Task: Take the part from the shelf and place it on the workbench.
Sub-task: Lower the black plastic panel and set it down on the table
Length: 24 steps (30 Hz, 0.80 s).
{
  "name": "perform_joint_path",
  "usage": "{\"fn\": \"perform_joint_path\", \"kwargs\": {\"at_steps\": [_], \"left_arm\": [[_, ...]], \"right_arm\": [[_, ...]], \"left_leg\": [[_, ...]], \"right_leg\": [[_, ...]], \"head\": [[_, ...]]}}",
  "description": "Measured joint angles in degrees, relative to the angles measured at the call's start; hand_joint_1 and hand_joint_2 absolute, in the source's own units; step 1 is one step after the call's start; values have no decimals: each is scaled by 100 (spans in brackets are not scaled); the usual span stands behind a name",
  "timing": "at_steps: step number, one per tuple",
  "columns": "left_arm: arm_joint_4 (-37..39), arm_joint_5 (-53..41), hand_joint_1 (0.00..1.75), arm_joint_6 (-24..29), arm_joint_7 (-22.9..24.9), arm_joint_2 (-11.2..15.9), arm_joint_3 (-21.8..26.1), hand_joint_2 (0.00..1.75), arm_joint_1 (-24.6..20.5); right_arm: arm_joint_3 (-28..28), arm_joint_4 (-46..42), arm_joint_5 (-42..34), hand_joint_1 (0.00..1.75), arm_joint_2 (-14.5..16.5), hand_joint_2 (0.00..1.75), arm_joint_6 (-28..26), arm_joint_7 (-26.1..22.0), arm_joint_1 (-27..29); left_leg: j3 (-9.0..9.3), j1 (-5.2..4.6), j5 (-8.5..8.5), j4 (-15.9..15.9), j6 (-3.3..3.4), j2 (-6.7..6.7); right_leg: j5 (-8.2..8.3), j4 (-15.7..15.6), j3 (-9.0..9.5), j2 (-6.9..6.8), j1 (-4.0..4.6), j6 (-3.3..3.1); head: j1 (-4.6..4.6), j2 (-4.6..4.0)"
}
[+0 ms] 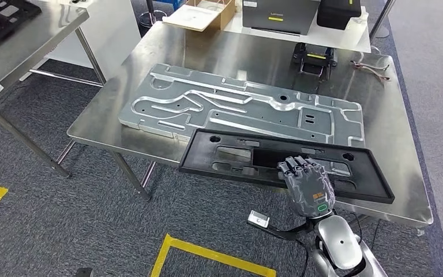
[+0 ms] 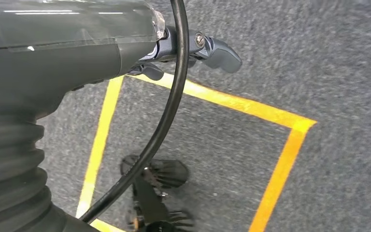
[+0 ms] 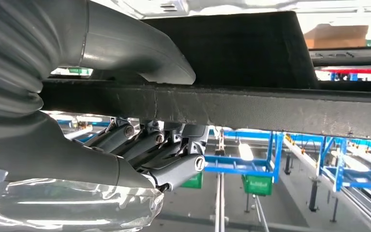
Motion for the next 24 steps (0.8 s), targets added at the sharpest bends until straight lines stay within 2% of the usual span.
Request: {"fn": "perform_joint_path", "kwargs": {"at_steps": [1, 2, 4, 6, 7, 9, 10, 11, 12, 13, 15, 16, 17, 20, 21, 22, 24], "left_arm": [[1, -4, 0, 1, 2, 1, 8, 175, -5], [1, -8, 0, 2, 5, 1, 16, 175, -6], [2, -11, 0, 3, 10, 2, 30, 175, -7], [2, -19, 0, 2, 10, -1, 32, 175, -6], [2, -22, 0, 1, 10, -1, 33, 175, -8], [2, -25, 0, 1, 13, 5, 40, 175, 3], [2, -25, 0, 1, 14, 9, 46, 175, 15], [2, -25, 0, 1, 15, 12, 52, 175, 28], [2, -25, 0, 1, 15, 13, 61, 175, 40], [2, -25, 0, 1, 15, 14, 72, 175, 48], [2, -25, 0, 1, 16, 26, 99, 175, 64], [2, -26, 0, -1, 22, 34, 111, 175, 71], [3, -26, 0, -2, 30, 41, 119, 175, 80], [4, -29, 0, -7, 52, 54, 127, 175, 107], [4, -31, 0, -10, 55, 55, 128, 175, 111], [4, -33, 0, -13, 60, 55, 130, 175, 111], [4, -32, 0, -16, 102, 55, 139, 175, 109]], "right_arm": [[3, 99, -27, 175, -3, 175, 20, 14, -29], [0, 184, -57, 175, -3, 175, 39, 31, -49], [-16, 327, -114, 175, -4, 175, 69, 56, -71], [-45, 426, -158, 175, -6, 175, 67, 69, -80], [-59, 477, -177, 175, -7, 175, 66, 76, -88], [-92, 586, -217, 175, -7, 175, 63, 90, -94], [-114, 646, -237, 175, -7, 175, 61, 94, -89], [-137, 704, -256, 175, -7, 175, 60, 95, -80], [-158, 758, -272, 175, -7, 175, 58, 95, -72], [-179, 804, -283, 175, -7, 175, 56, 95, -68], [-213, 873, -298, 175, -7, 175, 49, 96, -69], [-230, 903, -303, 175, -7, 175, 40, 96, -72], [-249, 933, -308, 175, -6, 175, 30, 93, -72], [-317, 1000, -314, 175, -5, 175, 1, 76, -81], [-334, 1016, -317, 175, -5, 175, -7, 68, -94], [-350, 1034, -320, 175, -4, 175, -13, 58, -113], [-385, 1080, -334, 175, -4, 175, -17, 15, -141]], "left_leg": [[32, -2, -52, 6, -41, -4], [55, -4, -93, 14, -84, -6], [81, -9, -116, 51, -150, -8], [-39, 1, -98, 336, -189, 13], [-206, 8, -131, 629, -207, 28], [-683, 17, -367, 1343, -245, 53], [-909, 19, -507, 1617, -260, 56], [-1064, 20, -574, 1732, -267, 58], [-1132, 20, -523, 1668, -264, 59], [-1110, 18, -340, 1428, -244, 60], [-942, -5, 212, 708, -169, 63], [-868, -23, 383, 428, -132, 64], [-820, -43, 484, 261, -100, 65], [-690, -46, 481, 112, -28, 58], [-619, -35, 470, 61, 0, 55], [-547, -23, 457, 23, 27, 54], [-452, -19, 397, -11, 66, 51]], "right_leg": [[181, -200, 22, -7, 16, -36], [271, -293, 20, -10, 32, -83], [245, -300, 46, -7, 51, -183], [202, -352, 152, -5, 38, -264], [171, -378, 221, -6, 31, -298], [82, -405, 346, -8, 35, -342], [29, -407, 408, -4, 38, -348], [-26, -406, 476, 1, 43, -347], [-83, -406, 550, 5, 47, -343], [-141, -406, 628, 9, 50, -337], [-260, -405, 776, 14, 60, -309], [-314, -405, 823, 21, 66, -281], [-362, -417, 852, 27, 70, -245], [-384, -385, 923, 30, 72, -140], [-387, -285, 909, 26, 67, -117], [-439, -100, 816, 22, 61, -95], [-662, 532, 405, 19, 48, -49]], "head": [[2, 0], [4, 0], [8, 0], [8, 0], [9, 0], [7, 0], [7, 0], [6, 0], [7, 0], [7, 0], [7, 0], [7, 0], [8, 0], [7, 0], [8, 0], [8, 0], [9, 0]]}}
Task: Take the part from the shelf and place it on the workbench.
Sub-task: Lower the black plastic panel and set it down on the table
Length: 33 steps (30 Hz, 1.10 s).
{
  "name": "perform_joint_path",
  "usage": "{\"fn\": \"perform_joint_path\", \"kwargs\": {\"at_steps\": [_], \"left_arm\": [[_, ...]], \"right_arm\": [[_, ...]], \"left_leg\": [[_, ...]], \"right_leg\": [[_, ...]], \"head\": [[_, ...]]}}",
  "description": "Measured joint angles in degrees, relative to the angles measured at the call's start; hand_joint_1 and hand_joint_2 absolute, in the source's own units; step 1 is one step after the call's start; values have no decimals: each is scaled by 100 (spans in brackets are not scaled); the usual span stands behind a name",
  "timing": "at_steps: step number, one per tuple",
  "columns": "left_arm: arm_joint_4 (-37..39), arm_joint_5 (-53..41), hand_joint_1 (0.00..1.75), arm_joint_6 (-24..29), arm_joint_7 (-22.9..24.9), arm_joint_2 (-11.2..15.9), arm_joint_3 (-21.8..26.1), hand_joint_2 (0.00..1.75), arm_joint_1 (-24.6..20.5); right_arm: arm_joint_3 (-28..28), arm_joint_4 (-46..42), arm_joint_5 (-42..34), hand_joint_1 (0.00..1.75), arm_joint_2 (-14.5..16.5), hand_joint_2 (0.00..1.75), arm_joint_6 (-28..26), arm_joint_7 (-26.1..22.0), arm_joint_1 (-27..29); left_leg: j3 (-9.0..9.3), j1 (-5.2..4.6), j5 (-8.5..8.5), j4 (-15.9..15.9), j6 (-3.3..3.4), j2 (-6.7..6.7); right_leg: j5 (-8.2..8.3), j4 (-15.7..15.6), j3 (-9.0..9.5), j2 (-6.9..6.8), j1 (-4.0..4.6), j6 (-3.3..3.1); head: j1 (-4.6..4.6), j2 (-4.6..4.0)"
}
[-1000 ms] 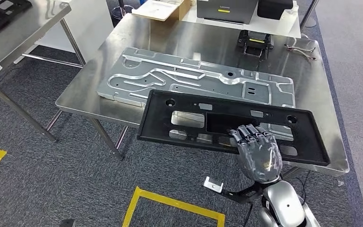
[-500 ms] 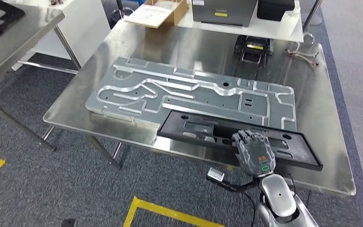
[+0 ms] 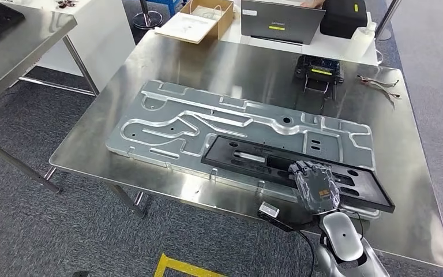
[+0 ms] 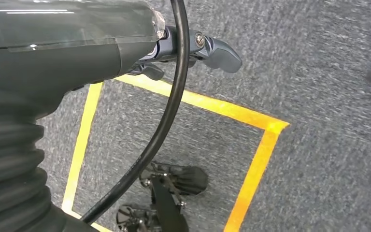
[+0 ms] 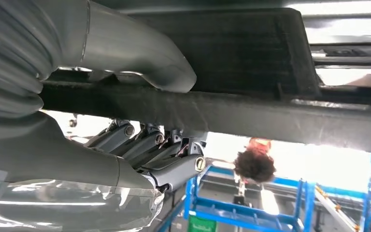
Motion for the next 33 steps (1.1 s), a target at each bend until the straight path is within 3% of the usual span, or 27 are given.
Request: {"fn": "perform_joint_path", "kwargs": {"at_steps": [2, 3, 4, 6, 8, 12, 14, 16, 18, 19, 21, 23, 25, 27, 29, 31, 32, 33], "left_arm": [[0, 5, 0, 0, 57, 2, 21, 175, 20], [0, 7, 0, -2, 76, 4, 32, 175, 34], [0, 7, 0, -3, 88, 5, 41, 175, 45], [2, 5, 0, -3, 103, 9, 54, 175, 51], [5, 4, 0, -3, 119, 18, 81, 175, 42], [7, -9, 0, -4, 142, 50, 127, 175, 31], [8, -13, 0, -5, 142, 64, 133, 175, 15], [9, -14, 0, -5, 145, 77, 139, 175, 22], [10, -17, 0, 3, 157, 86, 143, 175, 48], [11, -17, 0, 9, 160, 87, 148, 175, 57], [13, -13, 0, 16, 151, 95, 166, 175, 67], [13, -11, 0, 19, 141, 107, 189, 175, 69], [13, -29, 0, 58, 139, 116, 208, 87, 72], [13, -53, 0, 67, 137, 119, 220, 0, 69], [13, -57, 0, 19, 132, 119, 239, 0, 54], [13, -55, 0, -2, 131, 116, 264, 0, 47], [13, -54, 0, -3, 132, 114, 273, 0, 49], [13, -54, 0, -3, 134, 113, 277, 0, 52]], "right_arm": [[-31, 64, -36, 175, -1, 175, 9, -52, -20], [-39, 97, -58, 175, -2, 175, 17, -73, -34], [-46, 131, -78, 175, -2, 175, 32, -92, -58], [-66, 201, -109, 175, -5, 175, 63, -119, -122], [-87, 287, -137, 175, -13, 175, 87, -134, -202], [-125, 413, -210, 175, -26, 175, 121, -158, -379], [-155, 485, -262, 175, -31, 175, 144, -171, -473], [-188, 572, -306, 175, -34, 175, 160, -174, -529], [-215, 657, -346, 175, -34, 175, 163, -174, -539], [-224, 691, -366, 175, -34, 175, 162, -175, -539], [-246, 743, -394, 175, -34, 175, 155, -176, -539], [-269, 797, -405, 87, -35, 175, 143, -175, -537], [-296, 845, -408, 0, -36, 175, 132, -176, -531], [-334, 865, -413, 0, -40, 175, 127, -181, -522], [-376, 876, -425, 0, -46, 175, 124, -185, -519], [-414, 899, -438, 0, -51, 175, 122, -187, -495], [-427, 913, -445, 0, -53, 175, 122, -187, -472], [-438, 927, -449, 0, -54, 175, 121, -187, -448]], "left_leg": [[88, -2, -92, 0, 7, -7], [154, -2, -146, 1, 5, -11], [234, -2, -206, 1, -1, -15], [408, -5, -335, 7, -34, -21], [488, -10, -443, 13, -104, -36], [544, -10, -531, 134, -235, -29], [313, 4, -665, 595, -285, -6], [-150, 13, -934, 1318, -330, 7], [-507, 20, -1046, 1665, -347, 11], [-550, 21, -918, 1546, -339, 11], [-413, 18, -338, 839, -290, 14], [-268, -15, 23, 270, -227, 18], [-242, -49, 55, 170, -175, 15], [-191, -19, 119, 105, -122, 14], [-124, 17, 134, 18, -63, 19], [-102, 16, 118, -2, -22, 19], [-102, 14, 107, 0, -13, 18], [-99, 13, 96, 5, -10, 16]], "right_leg": [[-206, 486, -439, -1, -6, 33], [-172, 492, -548, -3, -9, 41], [-10, 319, -569, -4, -10, 42], [569, -346, -446, -7, -8, 23], [883, -789, -352, -14, 25, -48], [860, -909, -208, -4, 31, -223], [806, -950, -77, -13, 15, -284], [736, -955, 10, -21, 18, -313], [661, -952, 102, -12, 20, -313], [618, -952, 159, -5, 21, -309], [520, -953, 282, 7, 23, -288], [440, -947, 349, 16, 31, -242], [397, -953, 359, 26, 37, -179], [344, -955, 383, 24, 46, -111], [153, -665, 263, 15, 47, -54], [-160, 50, -134, 10, 31, -11], [-255, 386, -350, 10, 23, 7], [-245, 569, -498, 9, 13, 21]], "head": [[-1, 0], [0, 0], [0, 0], [0, 0], [1, 0], [-1, 0], [-2, 0], [-2, 0], [-2, 0], [-2, 0], [-2, 0], [-1, 0], [-1, 0], [-2, 0], [-1, 0], [-1, 0], [-1, 0], [-2, 0]]}}
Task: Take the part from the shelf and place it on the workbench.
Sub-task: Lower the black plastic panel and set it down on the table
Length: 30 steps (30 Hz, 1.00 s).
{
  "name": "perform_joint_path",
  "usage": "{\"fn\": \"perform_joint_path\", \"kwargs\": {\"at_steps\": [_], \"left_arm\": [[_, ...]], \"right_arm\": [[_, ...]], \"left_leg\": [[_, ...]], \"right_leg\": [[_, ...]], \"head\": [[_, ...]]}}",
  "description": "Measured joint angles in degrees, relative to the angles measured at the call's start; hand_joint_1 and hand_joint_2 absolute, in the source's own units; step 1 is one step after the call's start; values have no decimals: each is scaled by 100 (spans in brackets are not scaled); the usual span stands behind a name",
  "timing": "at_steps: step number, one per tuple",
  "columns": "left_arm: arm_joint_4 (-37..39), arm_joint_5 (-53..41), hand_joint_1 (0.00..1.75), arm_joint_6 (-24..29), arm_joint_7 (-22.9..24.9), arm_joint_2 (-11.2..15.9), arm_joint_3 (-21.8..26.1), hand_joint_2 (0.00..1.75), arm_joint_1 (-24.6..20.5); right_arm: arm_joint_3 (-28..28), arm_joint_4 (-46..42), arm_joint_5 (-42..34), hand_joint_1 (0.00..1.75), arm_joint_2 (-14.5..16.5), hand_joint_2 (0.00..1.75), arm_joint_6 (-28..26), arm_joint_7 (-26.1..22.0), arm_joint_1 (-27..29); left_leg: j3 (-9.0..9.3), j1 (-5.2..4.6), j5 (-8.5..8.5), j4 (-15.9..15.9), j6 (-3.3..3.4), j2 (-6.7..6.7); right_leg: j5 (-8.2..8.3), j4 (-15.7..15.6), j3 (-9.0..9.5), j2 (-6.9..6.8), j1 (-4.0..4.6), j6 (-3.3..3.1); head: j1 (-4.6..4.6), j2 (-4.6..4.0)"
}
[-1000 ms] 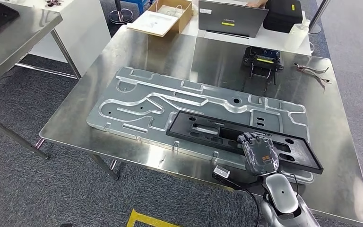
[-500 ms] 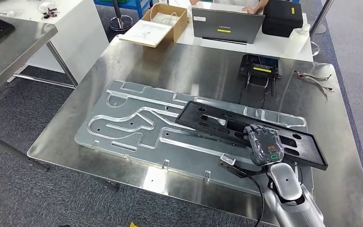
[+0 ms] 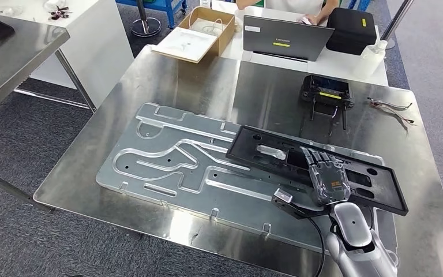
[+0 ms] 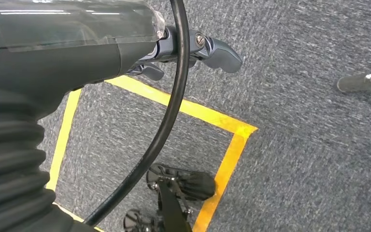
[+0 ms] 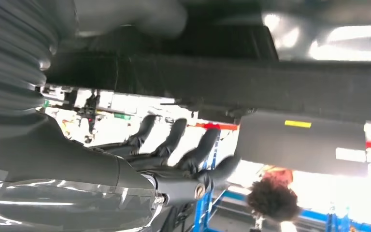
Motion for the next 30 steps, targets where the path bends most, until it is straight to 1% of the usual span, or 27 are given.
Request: {"fn": "perform_joint_path", "kwargs": {"at_steps": [1, 2, 3, 4, 5, 6, 7, 9, 10, 11, 13, 14, 15, 16, 17, 18, 19, 20, 21, 22, 24, 25, 26, 27, 28, 29, 30], "left_arm": [[0, 1, 0, 0, 1, -1, 2, 0, 3], [0, 1, 0, 0, 2, -2, 3, 0, 4], [0, 1, 0, -2, 3, -4, 4, 0, 3], [0, -2, 0, -7, 2, -5, 4, 0, 0], [0, -3, 0, -22, 1, -7, 5, 0, -1], [0, -3, 0, -51, -4, -7, 6, 0, 1], [0, 4, 0, -94, -12, -8, 9, 0, 4], [1, 33, 0, -194, -33, -8, 27, 0, 12], [2, 48, 0, -239, -43, -8, 39, 0, 15], [2, 57, 0, -269, -50, -7, 49, 0, 18], [2, 66, 0, -301, -58, -7, 65, 0, 23], [3, 68, 0, -305, -61, -7, 75, 0, 26], [5, 70, 0, -310, -62, -7, 88, 0, 32], [7, 70, 0, -318, -63, -7, 103, 0, 38], [8, 69, 0, -327, -64, -5, 115, 0, 42], [9, 69, 0, -338, -66, -4, 125, 0, 43], [9, 69, 0, -350, -67, -4, 132, 0, 39], [9, 69, 0, -360, -68, -3, 135, 0, 36], [9, 69, 0, -367, -69, -3, 137, 0, 35], [10, 69, 0, -371, -70, -3, 138, 0, 37], [11, 69, 0, -374, -72, -3, 141, 0, 40], [11, 69, 0, -375, -72, -4, 142, 0, 34], [11, 69, 0, -375, -74, -4, 143, 0, 27], [11, 69, 0, -376, -75, -4, 143, 0, 19], [11, 68, 0, -380, -75, -3, 143, 0, 17], [11, 65, 0, -386, -76, -3, 144, 0, 17], [11, 62, 0, -393, -76, -4, 144, 0, 18]], "right_arm": [[-9, 9, -3, 0, -1, 175, -2, 0, 14], [-19, 14, -5, 0, -1, 175, -4, 0, 17], [-30, 16, -6, 0, -2, 175, -6, 0, 12], [-39, 16, -6, 0, -3, 175, -8, 0, 2], [-45, 15, -7, 0, -4, 175, -13, 0, -5], [-51, 15, -8, 0, -5, 175, -21, 0, -8], [-56, 14, -10, 0, -5, 175, -30, -1, -8], [-66, 9, -20, 0, -2, 175, -47, -2, -1], [-70, 3, -23, 0, -1, 175, -52, -3, 4], [-72, -4, -26, 0, 1, 175, -56, -4, 11], [-77, -12, -26, 0, 2, 175, -60, -2, 33], [-80, -13, -26, 0, 2, 175, -61, -1, 46], [-85, -14, -26, 0, 2, 175, -62, 1, 56], [-91, -16, -26, 0, 1, 175, -64, 2, 64], [-101, -24, -26, 0, 1, 175, -66, 3, 72], [-112, -37, -26, 0, 1, 175, -68, 4, 80], [-122, -53, -26, 0, 1, 175, -69, 4, 90], [-133, -72, -26, 0, 1, 175, -69, 4, 102], [-140, -88, -26, 0, 1, 175, -69, 3, 118], [-146, -100, -26, 0, 1, 175, -69, 2, 140], [-158, -116, -26, 0, 1, 175, -69, 1, 193], [-164, -121, -26, 0, -1, 175, -69, 0, 218], [-169, -125, -26, 0, -2, 175, -68, 0, 235], [-174, -128, -26, 0, -3, 175, -68, 0, 248], [-176, -128, -26, 0, -3, 175, -68, 0, 261], [-179, -129, -26, 0, -3, 175, -68, -1, 276], [-185, -131, -26, 0, -3, 175, -68, -2, 294]], "left_leg": [[6, 0, -12, 7, -4, -2], [17, 1, -27, 18, -13, -5], [27, 2, -46, 36, -29, -8], [32, -8, -68, 61, -52, -12], [33, -16, -84, 81, -78, -17], [32, -23, -87, 95, -108, -20], [32, -29, -81, 99, -137, -23], [27, -16, -82, 111, -193, -25], [-1, -9, -170, 189, -221, -19], [-64, 0, -328, 367, -250, -13], [-282, 20, -783, 1020, -302, 0], [-386, 30, -963, 1364, -322, 0], [-430, 41, -1055, 1587, -339, 1], [-374, 52, -1038, 1602, -350, 2], [-209, 65, -929, 1399, -355, 2], [38, 78, -772, 1032, -353, 2], [283, 79, -658, 631, -345, 0], [456, 74, -576, 323, -326, -4], [542, 64, -543, 146, -303, -7], [551, 46, -541, 91, -274, -9], [509, 39, -458, 73, -186, 5], [482, 42, -404, 52, -135, 15], [440, 48, -346, 30, -79, 28], [389, 51, -289, 15, -35, 40], [323, 41, -241, 13, -7, 45], [253, 30, -194, 16, 12, 49], [182, 19, -147, 21, 16, 52]], "right_leg": [[126, -33, -41, -1, -10, 9], [342, -284, 35, -4, -19, 12], [586, -672, 189, -8, -26, 7], [757, -1035, 341, -12, -20, -7], [863, -1303, 454, -13, -12, -30], [904, -1442, 511, -13, 1, -59], [901, -1464, 517, -10, 16, -85], [952, -1489, 517, -16, 8, -153], [976, -1509, 514, -25, -3, -190], [1002, -1528, 508, -35, -16, -228], [1035, -1535, 478, -60, -18, -271], [1048, -1530, 457, -70, -16, -276], [1060, -1521, 434, -79, -16, -274], [1072, -1507, 409, -84, -17, -265], [1083, -1490, 386, -86, -21, -254], [1094, -1471, 366, -87, -24, -240], [1106, -1454, 347, -88, -18, -217], [1122, -1440, 331, -87, -10, -189], [1144, -1436, 319, -87, -3, -153], [1173, -1443, 310, -84, 3, -110], [1213, -1463, 299, -72, -11, -21], [1146, -1425, 270, -65, -20, 15], [991, -1299, 212, -58, -27, 42], [747, -1059, 120, -53, -33, 59], [474, -734, 8, -51, -32, 72], [244, -382, -89, -50, -31, 81], [113, -101, -139, -48, -29, 86]], "head": [[0, 0], [1, 0], [1, 0], [2, 0], [2, 0], [1, 0], [0, 0], [0, 0], [0, 0], [-1, 0], [-1, 0], [-1, 0], [0, 0], [0, 0], [0, 0], [0, 0], [0, 0], [1, 0], [1, 0], [1, 0], [0, 0], [1, 0], [1, 0], [2, 0], [2, 0], [2, 0], [2, 0]]}}
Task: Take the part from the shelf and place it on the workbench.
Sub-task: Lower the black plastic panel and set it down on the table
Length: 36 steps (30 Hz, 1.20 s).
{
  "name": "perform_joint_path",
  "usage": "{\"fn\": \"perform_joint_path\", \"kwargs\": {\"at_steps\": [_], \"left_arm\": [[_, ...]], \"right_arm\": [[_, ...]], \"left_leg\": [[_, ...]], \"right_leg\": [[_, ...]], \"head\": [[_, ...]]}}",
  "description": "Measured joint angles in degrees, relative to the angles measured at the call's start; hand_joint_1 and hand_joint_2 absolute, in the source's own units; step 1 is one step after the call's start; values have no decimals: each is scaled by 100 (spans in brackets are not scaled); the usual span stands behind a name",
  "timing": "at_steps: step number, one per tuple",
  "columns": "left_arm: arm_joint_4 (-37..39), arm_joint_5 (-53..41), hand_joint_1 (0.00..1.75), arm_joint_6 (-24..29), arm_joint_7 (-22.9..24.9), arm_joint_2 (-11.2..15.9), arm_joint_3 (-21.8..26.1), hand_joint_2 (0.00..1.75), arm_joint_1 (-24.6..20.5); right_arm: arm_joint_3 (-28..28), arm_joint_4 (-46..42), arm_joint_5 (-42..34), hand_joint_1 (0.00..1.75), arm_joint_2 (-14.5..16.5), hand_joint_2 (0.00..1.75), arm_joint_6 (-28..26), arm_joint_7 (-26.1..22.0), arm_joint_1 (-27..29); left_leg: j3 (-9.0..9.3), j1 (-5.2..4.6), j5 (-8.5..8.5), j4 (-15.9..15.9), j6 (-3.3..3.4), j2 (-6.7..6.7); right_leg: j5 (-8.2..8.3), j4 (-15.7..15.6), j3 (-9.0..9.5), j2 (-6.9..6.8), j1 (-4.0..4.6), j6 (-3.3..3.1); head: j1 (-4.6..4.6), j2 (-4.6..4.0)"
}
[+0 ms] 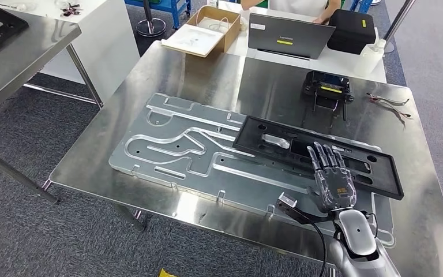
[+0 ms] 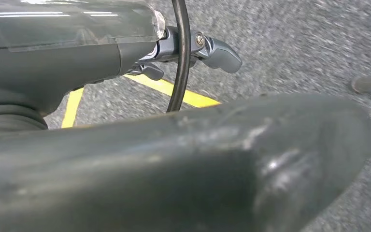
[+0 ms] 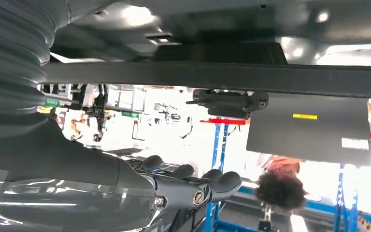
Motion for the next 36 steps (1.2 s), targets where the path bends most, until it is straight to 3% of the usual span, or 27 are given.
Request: {"fn": "perform_joint_path", "kwargs": {"at_steps": [1, 2, 4, 6, 8, 10, 11, 14, 15, 16, 17, 19, 21, 23, 25, 26, 27, 28, 30, 31, 33, 34, 36], "left_arm": [[0, -3, 0, -7, 1, -1, 1, 0, 2], [0, -5, 0, -11, 1, -1, 1, 0, 2], [0, -8, 0, -13, 2, -1, 1, 0, -1], [1, -11, 0, -14, 3, -5, 2, 0, -7], [2, -14, 0, -15, 3, -10, 3, 0, -13], [2, -19, 0, -15, 4, -7, 3, 0, -5], [4, -21, 0, -15, 5, -7, 3, 0, 1], [9, -24, 0, -15, 8, -5, 3, 0, 0], [9, -25, 0, -15, 9, -4, 3, 0, -3], [9, -25, 0, -15, 9, -3, 3, 0, -4], [10, -26, 0, -15, 10, -3, 3, 0, -4], [11, -26, 0, -15, 10, -2, 3, 0, -7], [11, -27, 0, -15, 9, -2, 3, 0, -30], [13, -28, 0, -15, 9, -4, 3, 0, -46], [16, -30, 0, -15, 11, -7, 3, 0, -44], [17, -30, 0, -15, 14, -7, 3, 0, -45], [19, -31, 0, -15, 14, -8, 3, 0, -47], [20, -33, 0, -15, 15, -8, 3, 0, -50], [20, -42, 0, -15, 19, -8, 3, 0, -50], [20, -50, 0, -15, 23, -8, 3, 0, -48], [20, -62, 0, -15, 33, -11, 3, 0, -47], [20, -67, 0, -15, 38, -14, 3, 0, -47], [20, -69, 0, -15, 42, -27, 3, 0, -49]], "right_arm": [[-7, -4, 0, 0, 0, 175, 1, -1, 17], [-14, -11, 0, 0, 0, 175, 1, -2, 28], [-25, -25, 0, 0, 0, 175, 1, -2, 29], [-35, -52, 0, 0, 0, 175, 0, -3, 11], [-42, -75, 1, 0, -1, 175, 2, -3, 15], [-43, -75, 2, 0, -1, 175, 7, -4, 42], [-43, -73, 2, 0, 1, 175, 9, -4, 50], [-42, -72, 1, 0, 4, 175, 8, -4, 54], [-42, -72, 1, 0, 4, 175, 8, -4, 54], [-43, -72, 0, 0, 4, 175, 8, -4, 54], [-43, -72, 0, 0, 4, 175, 8, -4, 53], [-46, -73, 0, 0, 4, 175, 7, -4, 44], [-51, -76, 0, 0, 4, 175, 10, -4, 56], [-54, -76, 1, 0, 5, 175, 15, -11, 83], [-55, -70, 2, 0, 4, 175, 14, -20, 109], [-56, -65, 2, 0, 4, 175, 14, -20, 127], [-56, -61, 4, 0, 3, 175, 14, -24, 150], [-56, -56, 5, 0, 3, 175, 14, -27, 166], [-55, -45, 11, 0, 4, 175, 14, -35, 182], [-55, -35, 14, 0, 4, 175, 14, -36, 188], [-55, -16, 19, 0, 4, 175, 13, -37, 201], [-55, -11, 20, 0, 4, 175, 12, -37, 203], [-56, -14, 20, 0, 4, 175, 10, -38, 188]], "left_leg": [[-72, -11, 45, 10, 1, 2], [-144, -20, 88, 24, -2, 2], [-269, -34, 171, 58, -19, 1], [-340, -51, 253, 77, -63, -1], [-359, -46, 345, 61, -132, -1], [-387, -41, 372, 59, -205, -11], [-429, -39, 253, 137, -235, -19], [-649, 1, -561, 970, -316, -28], [-696, 17, -735, 1320, -344, -27], [-689, 34, -766, 1565, -370, -25], [-604, 52, -667, 1647, -391, -24], [-165, 86, -355, 1222, -415, -23], [405, 84, -382, 438, -401, -38], [622, 53, -532, 24, -331, -59], [526, 38, -460, -13, -212, -49], [464, 34, -393, -17, -150, -37], [390, 37, -315, -31, -88, -24], [304, 35, -237, -36, -47, -14], [106, 8, -87, -28, -5, -9], [2, -7, -15, -19, -3, -7], [-191, -30, 110, 10, -7, -6], [-277, -40, 167, 28, -15, -7], [-396, -59, 267, 62, -50, -12]], "right_leg": [[-6, 131, 28, 1, 2, -2], [95, 77, 152, 2, 6, -12], [391, -513, 651, 3, 24, -66], [453, -1252, 1151, -1, 64, -151], [418, -1572, 1312, -6, 106, -225], [534, -1631, 1259, -20, 84, -293], [607, -1653, 1209, -29, 64, -334], [818, -1667, 978, -45, 40, -401], [882, -1656, 888, -47, 40, -397], [942, -1639, 798, -50, 39, -387], [998, -1613, 704, -53, 35, -371], [1083, -1535, 529, -55, 21, -326], [1148, -1441, 398, -54, 25, -262], [1224, -1399, 344, -55, 36, -187], [1290, -1398, 299, -42, 15, -106], [1207, -1349, 246, -30, 0, -73], [1011, -1214, 175, -17, -10, -48], [706, -965, 91, -7, -18, -34], [155, -275, -53, -3, -16, -16], [70, 18, -71, -3, -15, -15], [298, 131, 114, -2, -4, -41], [469, -101, 351, -1, 7, -71], [514, -945, 986, 2, 49, -156]], "head": [[0, 0], [-1, 0], [-1, 0], [-1, 0], [-1, 0], [0, 0], [-1, 0], [-2, 0], [-2, 0], [-1, 0], [-2, 0], [-3, 0], [-2, 0], [-1, 0], [0, 0], [1, 0], [1, 0], [1, 0], [1, 0], [1, 0], [1, 0], [1, 0], [-1, 0]]}}
